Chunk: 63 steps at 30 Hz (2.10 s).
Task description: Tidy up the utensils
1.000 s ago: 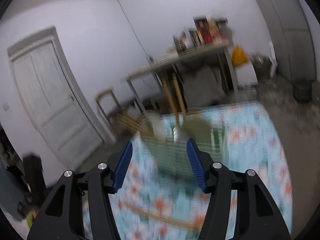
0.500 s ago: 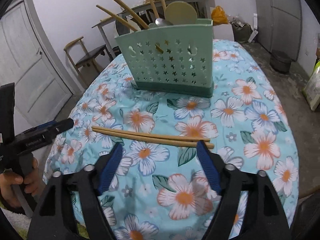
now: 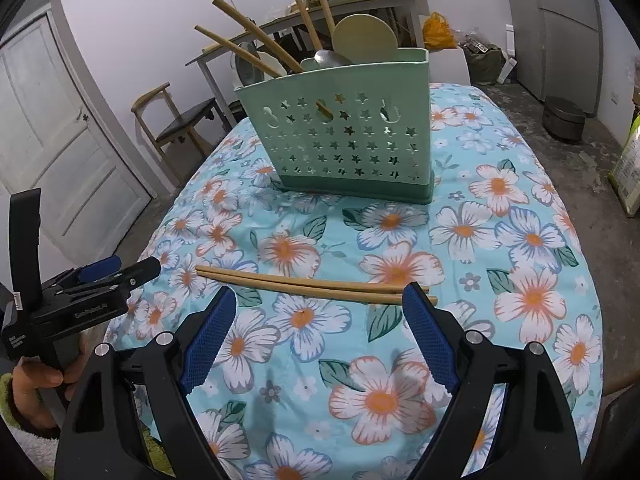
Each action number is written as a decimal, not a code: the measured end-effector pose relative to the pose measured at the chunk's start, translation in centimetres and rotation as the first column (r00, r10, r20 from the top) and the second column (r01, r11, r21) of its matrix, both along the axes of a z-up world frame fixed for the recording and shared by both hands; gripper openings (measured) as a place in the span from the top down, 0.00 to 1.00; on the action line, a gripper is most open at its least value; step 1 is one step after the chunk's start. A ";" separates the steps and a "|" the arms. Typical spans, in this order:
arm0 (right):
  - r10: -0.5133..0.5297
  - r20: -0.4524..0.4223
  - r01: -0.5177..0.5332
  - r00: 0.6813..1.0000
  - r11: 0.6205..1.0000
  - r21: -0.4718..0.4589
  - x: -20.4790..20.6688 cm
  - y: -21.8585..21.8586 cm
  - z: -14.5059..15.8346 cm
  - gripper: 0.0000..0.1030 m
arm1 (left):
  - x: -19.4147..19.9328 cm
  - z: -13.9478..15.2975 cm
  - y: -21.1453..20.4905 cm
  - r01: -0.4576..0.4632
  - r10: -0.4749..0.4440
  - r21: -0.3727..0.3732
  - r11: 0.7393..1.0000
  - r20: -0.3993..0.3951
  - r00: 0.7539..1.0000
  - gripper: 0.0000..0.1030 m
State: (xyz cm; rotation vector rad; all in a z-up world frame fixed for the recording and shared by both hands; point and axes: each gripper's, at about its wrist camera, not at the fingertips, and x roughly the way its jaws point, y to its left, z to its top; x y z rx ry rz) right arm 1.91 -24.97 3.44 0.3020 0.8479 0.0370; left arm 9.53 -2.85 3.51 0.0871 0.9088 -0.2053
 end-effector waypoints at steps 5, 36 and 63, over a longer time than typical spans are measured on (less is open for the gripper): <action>0.008 -0.002 -0.008 1.000 1.000 0.003 0.0 0.3 -0.1 0.20 | -0.2 0.1 -0.3 0.001 -0.002 0.033 0.999 0.019 1.000 0.16; 0.023 -0.010 -0.023 1.000 1.000 0.015 -0.2 0.4 -0.6 0.20 | -0.4 -0.6 -1.0 0.006 -0.007 0.085 0.996 0.011 1.000 0.16; 0.028 -0.056 -0.026 0.998 0.999 0.022 1.0 0.5 -1.7 0.20 | -0.1 -6.2 -0.3 0.064 -0.081 -0.154 0.986 -0.110 0.991 0.08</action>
